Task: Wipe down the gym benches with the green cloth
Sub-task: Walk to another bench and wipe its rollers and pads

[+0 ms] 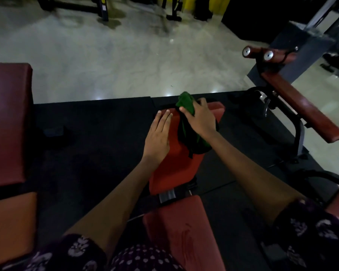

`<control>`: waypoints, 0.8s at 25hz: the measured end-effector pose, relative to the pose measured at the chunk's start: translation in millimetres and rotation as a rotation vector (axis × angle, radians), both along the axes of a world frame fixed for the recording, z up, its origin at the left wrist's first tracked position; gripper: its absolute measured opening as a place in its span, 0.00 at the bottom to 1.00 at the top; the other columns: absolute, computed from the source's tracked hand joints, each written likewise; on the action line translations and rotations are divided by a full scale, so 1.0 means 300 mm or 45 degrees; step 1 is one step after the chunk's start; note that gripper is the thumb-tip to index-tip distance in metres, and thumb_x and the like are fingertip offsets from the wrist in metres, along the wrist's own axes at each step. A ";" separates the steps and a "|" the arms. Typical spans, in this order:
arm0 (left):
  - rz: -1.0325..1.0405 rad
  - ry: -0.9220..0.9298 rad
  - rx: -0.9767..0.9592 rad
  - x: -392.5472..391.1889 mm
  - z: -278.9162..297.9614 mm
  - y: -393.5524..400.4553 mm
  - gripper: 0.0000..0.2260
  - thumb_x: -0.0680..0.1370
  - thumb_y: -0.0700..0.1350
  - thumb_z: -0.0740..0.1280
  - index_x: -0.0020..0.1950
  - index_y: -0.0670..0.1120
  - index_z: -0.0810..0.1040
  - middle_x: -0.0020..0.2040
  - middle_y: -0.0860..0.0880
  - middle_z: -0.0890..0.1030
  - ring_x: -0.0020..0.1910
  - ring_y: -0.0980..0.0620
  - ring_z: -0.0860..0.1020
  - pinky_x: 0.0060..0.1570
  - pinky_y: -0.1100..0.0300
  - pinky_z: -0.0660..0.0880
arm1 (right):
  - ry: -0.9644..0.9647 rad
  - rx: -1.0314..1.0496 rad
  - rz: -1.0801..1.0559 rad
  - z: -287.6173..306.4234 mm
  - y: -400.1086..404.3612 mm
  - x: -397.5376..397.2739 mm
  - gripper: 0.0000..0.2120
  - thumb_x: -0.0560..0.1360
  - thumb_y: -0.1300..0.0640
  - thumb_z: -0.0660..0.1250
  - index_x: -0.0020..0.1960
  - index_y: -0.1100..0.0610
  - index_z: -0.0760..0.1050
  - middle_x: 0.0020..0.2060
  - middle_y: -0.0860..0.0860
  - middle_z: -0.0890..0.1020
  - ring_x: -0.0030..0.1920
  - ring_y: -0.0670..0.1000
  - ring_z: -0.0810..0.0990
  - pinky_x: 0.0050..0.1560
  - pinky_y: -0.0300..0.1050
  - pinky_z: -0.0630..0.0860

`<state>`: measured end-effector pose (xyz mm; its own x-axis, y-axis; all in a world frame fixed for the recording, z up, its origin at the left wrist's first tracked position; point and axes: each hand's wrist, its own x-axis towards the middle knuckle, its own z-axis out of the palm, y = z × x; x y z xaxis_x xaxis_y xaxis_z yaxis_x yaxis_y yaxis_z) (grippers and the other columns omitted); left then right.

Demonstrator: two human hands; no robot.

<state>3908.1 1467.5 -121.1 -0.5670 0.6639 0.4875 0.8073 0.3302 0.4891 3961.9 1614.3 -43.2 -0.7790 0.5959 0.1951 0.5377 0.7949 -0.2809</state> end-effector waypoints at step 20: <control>0.040 -0.798 0.317 0.123 -0.216 -0.041 0.41 0.76 0.41 0.67 0.76 0.46 0.39 0.78 0.46 0.47 0.76 0.49 0.49 0.74 0.53 0.54 | 0.140 0.245 0.005 -0.019 -0.067 -0.066 0.25 0.77 0.39 0.59 0.59 0.60 0.74 0.57 0.58 0.71 0.51 0.57 0.76 0.43 0.42 0.68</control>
